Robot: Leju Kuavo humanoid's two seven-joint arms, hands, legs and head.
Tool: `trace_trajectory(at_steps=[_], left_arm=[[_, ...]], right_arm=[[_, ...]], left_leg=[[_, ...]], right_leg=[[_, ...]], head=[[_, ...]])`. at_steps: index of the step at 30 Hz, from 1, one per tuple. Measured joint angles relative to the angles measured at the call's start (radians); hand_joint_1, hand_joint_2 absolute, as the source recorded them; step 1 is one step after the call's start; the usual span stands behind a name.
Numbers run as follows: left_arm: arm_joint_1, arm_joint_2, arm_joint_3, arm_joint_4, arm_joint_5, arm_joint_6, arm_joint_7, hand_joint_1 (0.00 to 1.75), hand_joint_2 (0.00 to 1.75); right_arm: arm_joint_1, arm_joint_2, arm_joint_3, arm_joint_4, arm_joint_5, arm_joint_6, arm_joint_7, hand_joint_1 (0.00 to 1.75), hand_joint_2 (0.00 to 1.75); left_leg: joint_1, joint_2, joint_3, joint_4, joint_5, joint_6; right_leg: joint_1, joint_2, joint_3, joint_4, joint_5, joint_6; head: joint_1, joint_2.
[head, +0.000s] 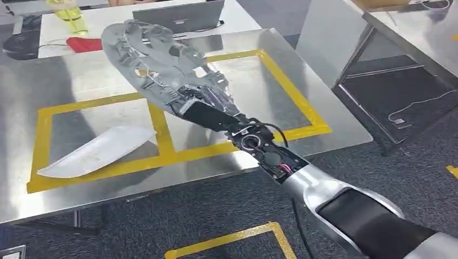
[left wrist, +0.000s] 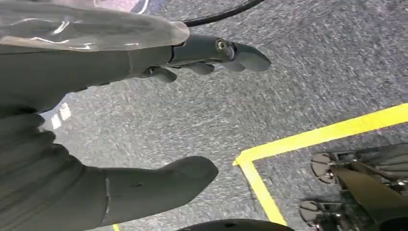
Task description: Take the parts from the cabinet and place them on the table.
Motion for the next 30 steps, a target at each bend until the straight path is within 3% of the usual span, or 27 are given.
trace_trajectory(at_steps=[5,8,11,21,26,30], left_arm=[[-0.004,0.000,0.001,0.000,-0.002,-0.020,-0.001,0.00,1.75],[-0.011,-0.004,0.000,0.000,-0.008,-0.024,-0.001,0.00,1.75],[-0.015,-0.007,0.000,0.000,-0.011,-0.027,-0.001,0.00,1.75],[-0.030,-0.024,0.000,0.000,-0.026,-0.042,0.000,0.00,1.75],[-0.035,-0.029,0.000,0.000,-0.022,-0.042,0.001,0.00,1.75],[-0.034,-0.031,0.000,0.000,-0.017,-0.043,0.000,0.00,1.75]], right_arm=[[-0.055,0.000,0.018,0.178,0.122,-0.027,0.107,1.75,1.75],[-0.067,-0.006,0.028,0.264,0.145,-0.027,0.135,1.75,1.75],[-0.081,-0.008,0.037,0.318,0.176,-0.035,0.171,1.75,1.75],[-0.121,-0.040,0.097,0.438,0.350,-0.063,0.415,1.75,1.75],[-0.122,-0.056,0.129,0.479,0.386,-0.055,0.480,1.75,1.75],[-0.121,-0.061,0.146,0.501,0.398,-0.052,0.495,1.75,1.75]], left_leg=[[0.000,0.000,-0.003,0.000,0.001,0.000],[-0.001,0.000,-0.003,0.000,0.002,0.001],[-0.001,0.001,-0.002,0.000,0.003,0.001],[0.000,0.000,0.001,0.000,0.005,0.001],[-0.001,0.001,0.002,0.001,0.005,0.001],[0.000,0.001,0.003,0.001,0.005,0.001]], right_leg=[[-0.001,0.000,-0.001,-0.006,-0.002,0.001],[-0.001,0.000,-0.001,-0.006,-0.002,0.001],[-0.001,0.002,-0.001,-0.005,-0.001,0.001],[-0.001,0.001,0.002,-0.005,-0.001,0.000],[-0.002,0.002,0.003,-0.005,0.000,0.001],[-0.002,0.001,0.004,-0.005,0.000,0.001]], head=[[0.000,0.000],[0.000,0.000],[-0.001,0.000],[-0.002,0.000],[-0.002,0.000],[-0.002,0.000]])
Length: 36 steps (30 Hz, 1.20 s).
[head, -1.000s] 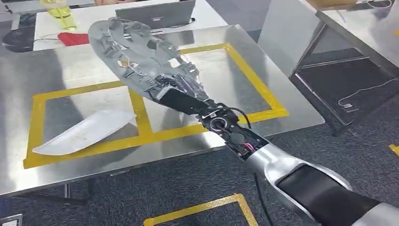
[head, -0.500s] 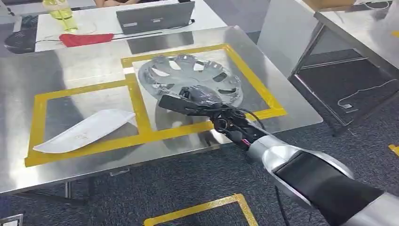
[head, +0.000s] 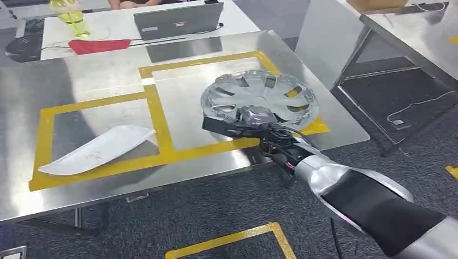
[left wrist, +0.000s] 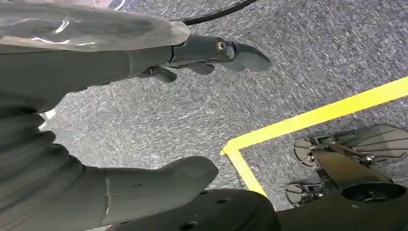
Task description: Take the parts from the cabinet and place them on the table.
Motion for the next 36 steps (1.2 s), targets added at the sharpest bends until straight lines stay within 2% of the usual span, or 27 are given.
trace_trajectory(at_steps=[2,3,6,7,10,17,19,22,33,36], left_arm=[[0.000,0.000,0.000,0.000,0.002,-0.001,-0.001,0.00,1.75],[0.000,0.000,0.000,0.000,0.002,-0.001,-0.002,0.00,1.75],[0.000,0.000,0.000,0.000,0.002,-0.001,-0.003,0.00,1.75],[0.000,0.000,0.000,0.000,0.002,-0.001,-0.003,0.00,0.00],[-0.001,0.000,0.000,0.000,0.006,-0.004,-0.005,0.00,0.00],[-0.002,-0.008,0.008,0.000,0.023,0.009,-0.017,0.00,0.00],[-0.002,-0.010,0.009,0.000,0.023,0.010,-0.017,0.00,0.00],[-0.002,-0.012,0.014,0.000,0.026,0.013,-0.017,0.00,0.00],[-0.002,-0.015,0.015,0.000,0.027,0.014,-0.017,0.00,0.00],[-0.001,-0.015,0.015,0.000,0.027,0.020,-0.017,0.00,0.00]], right_arm=[[0.001,-0.002,0.005,0.009,0.007,0.000,0.007,1.75,1.75],[0.001,-0.003,0.010,0.013,0.016,0.000,0.011,0.00,0.00],[0.001,-0.006,0.021,0.024,0.026,-0.002,0.018,0.00,0.00],[0.002,-0.006,0.023,0.026,0.028,-0.002,0.018,0.00,0.00],[0.002,-0.006,0.029,0.032,0.033,-0.005,0.005,0.00,0.00],[-0.008,-0.005,0.045,0.039,0.054,-0.047,-0.072,0.00,0.00],[-0.013,0.000,0.048,0.039,0.055,-0.067,-0.097,0.00,0.00],[-0.019,0.012,0.049,0.038,0.031,-0.088,-0.169,0.00,0.00],[-0.025,0.031,0.049,0.028,0.029,-0.091,-0.188,0.00,0.00],[-0.025,0.034,0.045,0.026,-0.019,-0.097,-0.237,0.00,0.00]], left_leg=[[0.000,0.000,0.001,0.000,0.000,0.000],[0.000,0.000,0.001,0.000,0.000,0.000],[0.000,0.000,0.002,0.000,0.000,0.000],[0.000,0.000,0.003,0.000,0.000,0.000],[0.000,0.000,0.005,0.000,0.000,0.000],[0.000,0.000,0.009,-0.001,0.000,0.000],[0.000,0.000,0.009,-0.001,0.000,0.000],[0.000,0.000,0.010,-0.001,0.000,0.000],[0.000,0.000,0.011,-0.001,0.000,0.000],[0.000,0.000,0.011,-0.001,0.000,0.000]], right_leg=[[0.000,0.000,0.000,0.000,0.000,0.000],[0.000,0.000,0.001,0.000,0.000,0.000],[0.000,0.000,0.002,0.000,0.000,0.000],[0.000,0.000,0.003,0.000,0.000,0.000],[0.000,0.000,0.005,0.000,0.000,0.000],[0.000,0.000,0.008,0.000,0.000,0.000],[0.000,0.000,0.009,0.000,0.000,0.000],[0.001,0.000,0.010,0.000,0.000,0.000],[0.001,0.000,0.011,0.000,0.000,0.000],[0.001,0.000,0.012,0.000,0.000,0.000]], head=[[0.000,0.000],[0.000,0.000],[0.000,0.000],[0.000,0.000],[0.000,0.000],[0.000,0.000],[0.000,0.000],[0.000,0.000],[0.000,0.000],[0.000,0.000]])
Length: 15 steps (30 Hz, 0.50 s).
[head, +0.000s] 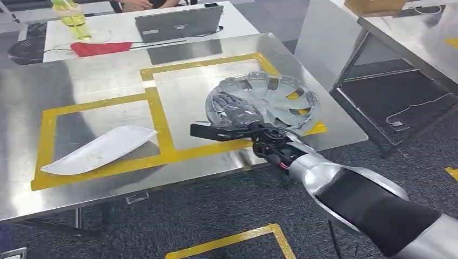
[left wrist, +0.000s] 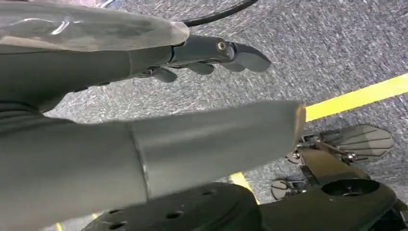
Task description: Take the parts from the cabinet and place them on the table.
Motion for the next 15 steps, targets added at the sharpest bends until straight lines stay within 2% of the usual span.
trace_trajectory(at_steps=[4,7,10,13,15], left_arm=[[0.002,0.000,0.000,0.000,0.006,0.003,0.000,0.00,0.00],[0.009,0.000,0.009,0.000,0.019,0.008,-0.002,0.00,0.00],[0.021,0.000,0.016,0.000,0.036,0.013,-0.008,0.00,0.00],[0.039,0.002,0.028,0.000,0.051,0.022,-0.010,0.00,0.00],[0.045,0.004,0.034,0.000,0.055,0.024,-0.010,0.00,0.00]], right_arm=[[0.000,0.010,-0.042,-0.040,-0.190,0.032,-0.187,0.00,0.00],[0.013,0.015,-0.077,-0.105,-0.315,0.091,-0.262,0.00,0.00],[0.076,0.012,-0.122,-0.259,-0.450,0.155,-0.264,0.00,0.00],[0.255,-0.033,-0.151,-0.631,-0.572,0.234,-0.239,0.00,0.00],[0.323,-0.049,-0.165,-0.761,-0.649,0.304,-0.241,0.00,0.00]], left_leg=[[0.000,0.000,0.001,0.000,0.000,0.000],[0.000,0.000,0.001,0.000,0.000,0.000],[0.001,0.000,0.002,0.000,0.000,0.000],[0.000,-0.001,0.003,0.001,-0.003,-0.001],[0.000,0.000,0.004,0.001,-0.003,0.000]], right_leg=[[0.000,0.000,0.000,0.000,0.000,0.000],[0.000,0.000,0.000,0.000,0.000,0.000],[0.000,0.000,0.001,0.000,-0.001,0.000],[-0.001,-0.001,0.001,0.000,-0.004,-0.001],[-0.001,0.000,0.001,0.000,-0.004,-0.001]], head=[[0.000,0.000],[0.000,0.000],[0.000,0.000],[0.003,0.000],[0.000,0.000]])
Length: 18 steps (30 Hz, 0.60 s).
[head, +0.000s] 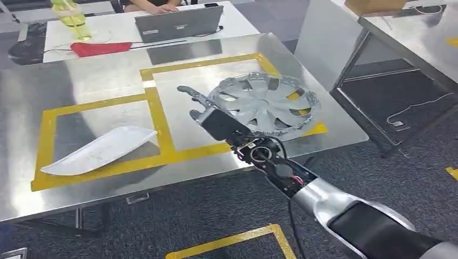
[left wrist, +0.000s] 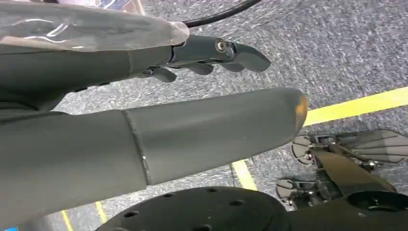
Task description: Take the parts from the cabinet and place them on the table.
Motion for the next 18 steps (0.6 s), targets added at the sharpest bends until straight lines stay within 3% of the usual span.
trace_trajectory(at_steps=[5,11,12,13,14,16,17,18], left_arm=[[0.006,0.005,0.003,0.000,-0.003,0.006,0.011,0.00,0.00],[0.005,0.006,0.003,0.000,-0.004,0.008,0.013,0.00,0.00],[0.003,0.007,0.005,0.000,-0.012,0.009,0.024,0.00,0.00],[0.002,0.005,0.005,0.000,-0.021,0.009,0.029,0.00,0.00],[0.001,0.006,0.005,0.000,-0.023,0.009,0.031,0.00,0.00],[-0.001,0.007,0.005,0.000,-0.023,0.009,0.035,0.00,0.00],[-0.001,0.008,0.005,0.000,-0.023,0.009,0.040,0.00,0.00],[0.000,0.008,0.005,0.000,-0.023,0.009,0.043,0.00,0.00]], right_arm=[[0.155,-0.044,-0.034,-0.269,-0.075,0.105,-0.036,0.00,0.00],[0.172,-0.049,-0.038,-0.312,-0.084,0.118,-0.042,0.00,0.00],[0.218,-0.071,-0.054,-0.438,-0.103,0.145,-0.052,0.00,0.00],[0.239,-0.079,-0.055,-0.506,-0.101,0.153,-0.058,0.00,0.00],[0.245,-0.084,-0.055,-0.527,-0.094,0.156,-0.060,0.00,0.00],[0.265,-0.092,-0.055,-0.561,-0.085,0.158,-0.064,0.00,0.00],[0.275,-0.097,-0.055,-0.575,-0.086,0.158,-0.066,0.00,0.00],[0.284,-0.104,-0.056,-0.588,-0.086,0.160,-0.067,0.00,0.00]], left_leg=[[-0.005,0.000,0.002,0.008,-0.010,0.007],[-0.006,0.001,0.002,0.009,-0.012,0.009],[-0.007,0.002,0.003,0.013,-0.019,0.016],[0.002,0.012,0.017,-0.005,-0.018,0.021],[0.002,0.017,0.019,-0.006,-0.021,0.026],[0.002,0.024,0.023,-0.005,-0.024,0.027],[0.002,0.029,0.025,-0.005,-0.027,0.026],[0.002,0.032,0.029,-0.003,-0.030,0.024]], right_leg=[[-0.002,0.001,0.006,-0.001,-0.005,0.006],[-0.002,0.003,0.006,-0.001,-0.006,0.007],[-0.006,0.004,0.009,-0.002,-0.010,0.014],[-0.003,0.005,0.002,0.036,-0.038,0.026],[-0.005,0.004,-0.033,0.105,-0.077,0.030],[-0.012,0.003,-0.133,0.293,-0.156,0.035],[-0.015,0.003,-0.172,0.359,-0.170,0.038],[-0.017,0.002,-0.187,0.371,-0.154,0.040]], head=[[-0.001,0.000],[-0.002,0.000],[-0.002,0.000],[0.001,0.000],[0.009,0.000],[0.015,0.000],[0.016,0.000],[0.019,0.000]])
